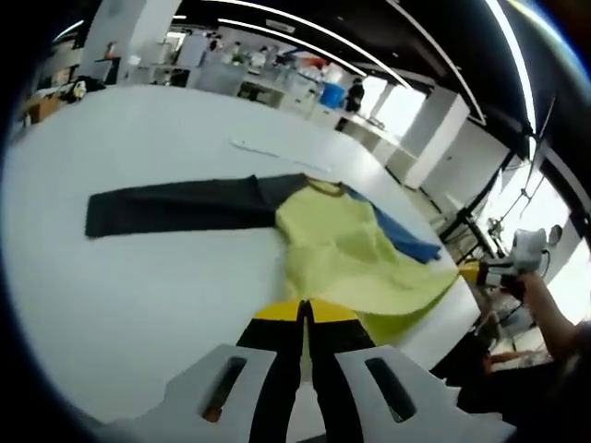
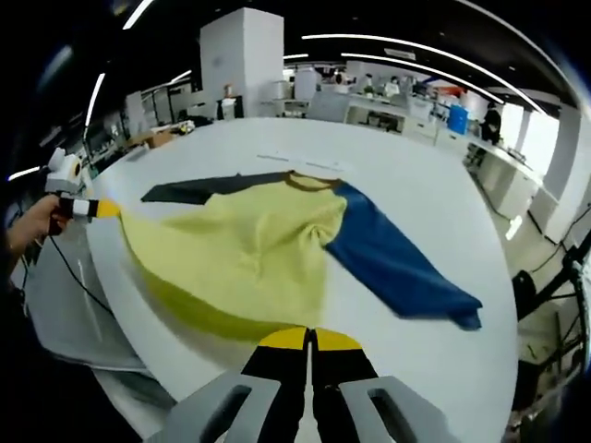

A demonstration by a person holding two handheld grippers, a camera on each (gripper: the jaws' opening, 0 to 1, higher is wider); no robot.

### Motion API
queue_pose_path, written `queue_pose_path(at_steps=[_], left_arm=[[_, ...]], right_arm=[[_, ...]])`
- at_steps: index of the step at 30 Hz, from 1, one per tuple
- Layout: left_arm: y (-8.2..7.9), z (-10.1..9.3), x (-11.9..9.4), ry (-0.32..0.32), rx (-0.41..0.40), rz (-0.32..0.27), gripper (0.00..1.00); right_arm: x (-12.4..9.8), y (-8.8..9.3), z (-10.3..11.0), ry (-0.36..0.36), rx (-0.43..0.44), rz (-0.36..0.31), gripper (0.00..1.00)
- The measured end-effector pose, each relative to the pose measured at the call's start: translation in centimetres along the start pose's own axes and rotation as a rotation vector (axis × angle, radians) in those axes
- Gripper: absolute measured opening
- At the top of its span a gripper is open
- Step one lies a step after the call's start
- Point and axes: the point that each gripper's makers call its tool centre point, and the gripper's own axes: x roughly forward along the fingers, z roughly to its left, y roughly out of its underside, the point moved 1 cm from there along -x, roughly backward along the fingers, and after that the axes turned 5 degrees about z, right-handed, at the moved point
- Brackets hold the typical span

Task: Fold the garment on the visible template until the final outline fits inside the template.

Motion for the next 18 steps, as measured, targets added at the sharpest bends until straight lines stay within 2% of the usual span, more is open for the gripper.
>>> queue_pose_path(at_steps=[4, 10, 18], left_arm=[[0.9, 0.1, -0.2, -0.007, 0.014, 0.022, 0.0], [2.3, 0.2, -0.4, -0.015, 0.012, 0.051, 0.0], [5.9, 0.6, -0.5, -0.059, 0.062, 0.141, 0.0]], right_arm=[[-0.5, 0.6, 0.5, -0.002, -0.004, 0.006, 0.0], [-0.1, 2.6, 1.0, -0.014, 0.019, 0.052, 0.0], [0.7, 5.8, 1.9, -0.028, 0.04, 0.142, 0.0]])
